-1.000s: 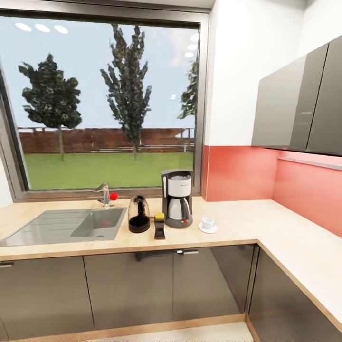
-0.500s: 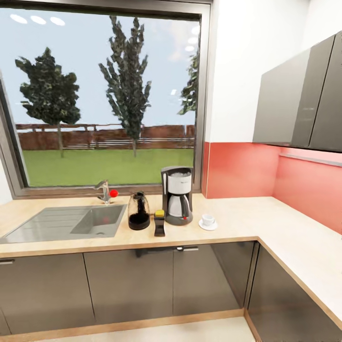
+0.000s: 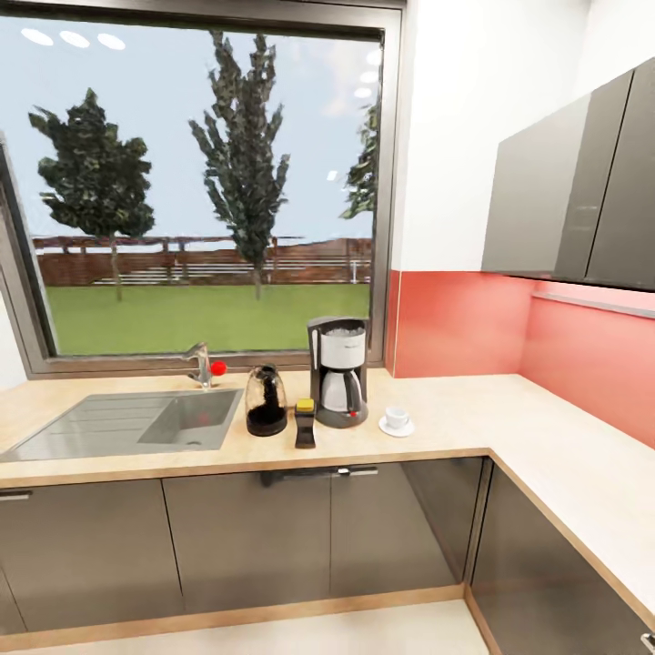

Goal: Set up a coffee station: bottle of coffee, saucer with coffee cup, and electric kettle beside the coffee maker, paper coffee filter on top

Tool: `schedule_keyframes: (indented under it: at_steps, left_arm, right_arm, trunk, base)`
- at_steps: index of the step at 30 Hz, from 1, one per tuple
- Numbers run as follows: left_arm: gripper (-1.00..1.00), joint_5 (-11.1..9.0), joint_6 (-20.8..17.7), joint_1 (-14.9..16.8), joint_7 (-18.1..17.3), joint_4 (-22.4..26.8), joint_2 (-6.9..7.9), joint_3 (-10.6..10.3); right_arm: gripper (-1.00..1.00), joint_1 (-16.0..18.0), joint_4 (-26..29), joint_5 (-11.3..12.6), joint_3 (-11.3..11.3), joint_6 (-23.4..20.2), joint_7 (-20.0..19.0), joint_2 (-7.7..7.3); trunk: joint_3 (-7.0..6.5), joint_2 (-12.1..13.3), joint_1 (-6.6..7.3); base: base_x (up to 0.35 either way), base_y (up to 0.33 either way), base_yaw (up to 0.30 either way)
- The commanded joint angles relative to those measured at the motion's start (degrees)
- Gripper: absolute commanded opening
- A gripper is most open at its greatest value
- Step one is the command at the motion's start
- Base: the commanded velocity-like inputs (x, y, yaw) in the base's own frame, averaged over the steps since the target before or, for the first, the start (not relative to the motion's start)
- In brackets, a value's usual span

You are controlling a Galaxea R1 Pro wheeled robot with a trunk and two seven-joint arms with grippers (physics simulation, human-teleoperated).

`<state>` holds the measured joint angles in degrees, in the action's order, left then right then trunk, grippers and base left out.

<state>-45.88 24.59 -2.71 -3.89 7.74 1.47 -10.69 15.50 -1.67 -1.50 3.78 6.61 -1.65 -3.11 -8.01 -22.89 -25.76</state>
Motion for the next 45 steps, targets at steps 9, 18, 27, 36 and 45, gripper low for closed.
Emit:
schedule_keyframes:
  at_steps: [9,18,27,36,45]
  left_arm:
    - [1.00,-0.68,0.02,-0.08,-0.23,0.07,0.03,-0.30]
    - [1.00,-1.59,-0.26,-0.03,-0.16,0.08,0.11,0.13]
    - [1.00,-1.75,-0.26,-0.06,-0.15,0.08,0.26,0.41]
    - [1.00,-1.75,-0.15,-0.06,-0.17,0.08,1.07,4.64]
    - [1.00,-1.25,-0.59,-0.10,-0.24,0.17,1.53,4.78]
  right_arm:
    - [-1.00,0.06,-0.04,-0.29,0.27,-4.57,-0.41,0.57]
    - [-1.00,0.06,21.30,-0.90,0.35,-20.90,1.03,2.98]
    - [-1.00,0.06,46.31,-6.31,0.52,-34.38,1.16,3.81]
    - [-1.00,-0.02,84.20,-18.36,5.35,-57.97,0.70,8.86]
    - [-1.00,21.63,85.96,-25.46,7.69,-66.61,-4.78,13.11]
  trunk:
    - [0.01,-0.03,-0.02]
    - [0.01,-0.03,-0.02]
    - [0.01,-0.03,-0.02]
    - [0.01,-0.03,-0.02]
    - [0.01,-0.03,-0.02]
  base:
    - [0.000,0.000,0.000]
    - [0.000,0.000,0.000]
    - [0.000,0.000,0.000]
    - [0.000,0.000,0.000]
    - [0.000,0.000,0.000]
